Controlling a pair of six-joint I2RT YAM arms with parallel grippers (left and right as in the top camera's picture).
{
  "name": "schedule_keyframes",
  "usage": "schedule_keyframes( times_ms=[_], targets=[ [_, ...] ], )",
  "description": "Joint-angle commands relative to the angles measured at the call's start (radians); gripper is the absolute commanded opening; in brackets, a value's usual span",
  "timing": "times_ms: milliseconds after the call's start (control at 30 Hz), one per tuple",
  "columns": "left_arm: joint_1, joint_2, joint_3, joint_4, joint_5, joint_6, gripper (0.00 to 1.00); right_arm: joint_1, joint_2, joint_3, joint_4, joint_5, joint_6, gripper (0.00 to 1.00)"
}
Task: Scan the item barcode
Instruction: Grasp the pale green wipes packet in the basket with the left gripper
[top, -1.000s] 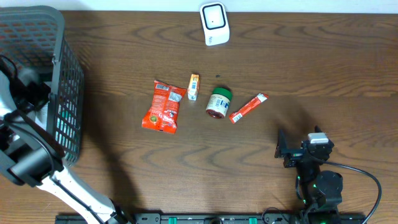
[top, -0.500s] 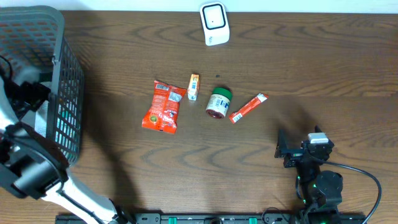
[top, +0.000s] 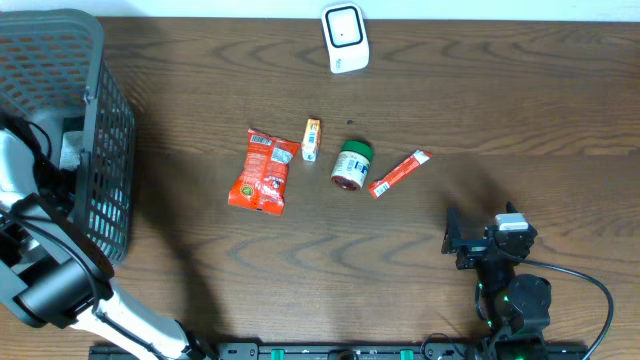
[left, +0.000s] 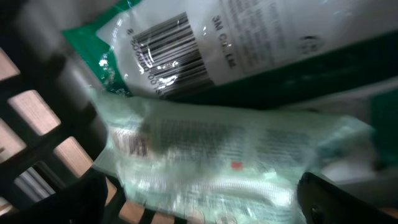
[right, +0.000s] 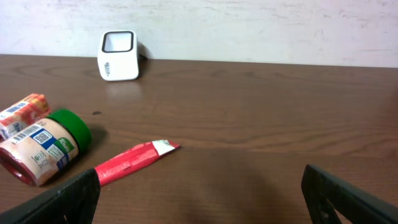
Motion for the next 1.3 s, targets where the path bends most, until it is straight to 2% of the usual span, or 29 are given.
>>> schedule_keyframes(
  times_ms=[0, 233, 333, 433, 467, 500, 567, 700, 967, 1267],
  targets=[
    [0.000, 0.009, -0.074, 0.058, -0.023, -0.019, 0.99, -0.005, -0.001, -0.001, -0.003, 0.008, 0.013, 0.99],
    [0.000, 0.009, -0.141, 0.135, -0.023, -0.019, 0.98, -0.005, -0.001, -0.001, -0.003, 0.008, 0.013, 0.99],
    [0.000, 0.009, -0.141, 0.135, -0.023, -0.019, 0.88, -0.005, -0.002, -0.001, -0.003, 0.008, 0.013, 0.99],
    [0.000, 0.009, -0.141, 0.135, -0.023, -0.019, 0.72, -0.005, -0.001, -0.001, -0.003, 0.008, 0.013, 0.99],
    [0.000, 0.009, -0.141, 0.135, -0.023, -0.019, 0.63, -0.005, -0.002, -0.001, -0.003, 0.008, 0.013, 0.99],
    [0.000, 0.009, -0.141, 0.135, -0.023, -0.019, 0.50, -0.005, -0.001, -0.001, -0.003, 0.008, 0.013, 0.99],
    [0.000, 0.008, -0.141, 0.131, -0.021, -0.019, 0.33, -0.005, -0.002, -0.001, -0.003, 0.008, 0.013, 0.99],
    [0.000, 0.001, -0.120, 0.096, 0.018, -0.018, 0.10, -0.005, -0.002, -0.001, -0.003, 0.008, 0.013, 0.99],
    [0.000, -0.138, -0.030, 0.083, 0.030, -0.011, 0.08, -0.005, -0.001, -0.001, -0.003, 0.008, 0.013, 0.99],
    [-0.002, -0.492, 0.040, 0.225, 0.041, -0.011, 0.08, -0.005, -0.001, -0.001, -0.003, 0.008, 0.013, 0.99]
  ],
)
